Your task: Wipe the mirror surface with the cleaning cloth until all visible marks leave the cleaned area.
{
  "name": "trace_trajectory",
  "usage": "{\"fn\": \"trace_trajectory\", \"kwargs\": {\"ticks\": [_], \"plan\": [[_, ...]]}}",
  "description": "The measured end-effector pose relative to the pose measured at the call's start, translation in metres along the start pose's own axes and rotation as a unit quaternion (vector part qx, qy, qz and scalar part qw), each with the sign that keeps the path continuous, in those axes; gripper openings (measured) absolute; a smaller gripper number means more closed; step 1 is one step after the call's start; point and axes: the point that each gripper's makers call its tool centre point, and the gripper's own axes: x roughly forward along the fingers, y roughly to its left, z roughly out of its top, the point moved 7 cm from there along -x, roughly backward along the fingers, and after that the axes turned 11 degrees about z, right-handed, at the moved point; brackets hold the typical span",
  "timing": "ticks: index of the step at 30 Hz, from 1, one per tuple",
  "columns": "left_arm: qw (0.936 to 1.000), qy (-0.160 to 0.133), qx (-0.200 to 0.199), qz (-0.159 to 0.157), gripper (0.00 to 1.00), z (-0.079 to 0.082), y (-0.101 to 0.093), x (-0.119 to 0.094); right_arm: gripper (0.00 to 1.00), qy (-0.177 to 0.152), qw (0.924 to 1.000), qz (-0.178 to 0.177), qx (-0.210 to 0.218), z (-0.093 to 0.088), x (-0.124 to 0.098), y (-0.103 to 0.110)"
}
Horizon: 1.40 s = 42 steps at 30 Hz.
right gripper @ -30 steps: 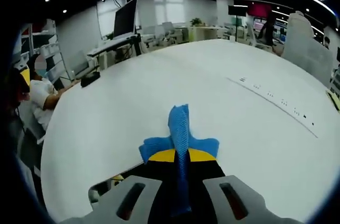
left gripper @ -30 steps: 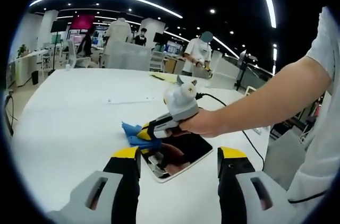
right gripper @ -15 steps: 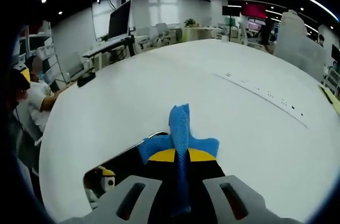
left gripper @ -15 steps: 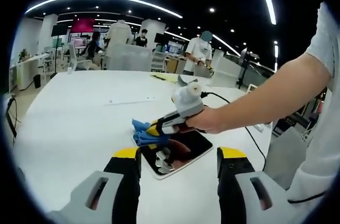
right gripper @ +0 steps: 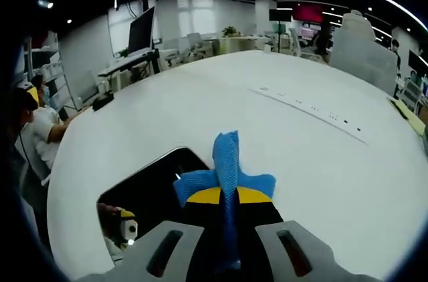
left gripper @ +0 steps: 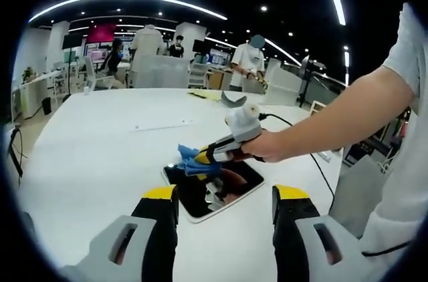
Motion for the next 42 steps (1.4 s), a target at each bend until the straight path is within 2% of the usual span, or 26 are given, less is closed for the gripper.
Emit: {"fn": "trace_trajectory", "kwargs": {"ticks": [17, 28, 42], "plan": [[0.9999, 0.005, 0.013, -0.002, 0.55, -0.001, -0.024, -0.001, 0.02, -0.005, 0.9995, -0.029, 0.011, -0.018, -0.030, -0.016], [0.9997, 0.012, 0.021, 0.005, 0.55, -0.005, -0.030, -0.006, 0.02, -0.009, 0.9988, -0.045, 0.018, -0.029, -0.047, -0.023], [0.9997, 0.006, 0.024, -0.002, 0.55, -0.003, -0.035, -0.005, 0.02, -0.010, 0.9964, -0.076, 0.036, -0.049, -0.074, -0.023]]}}
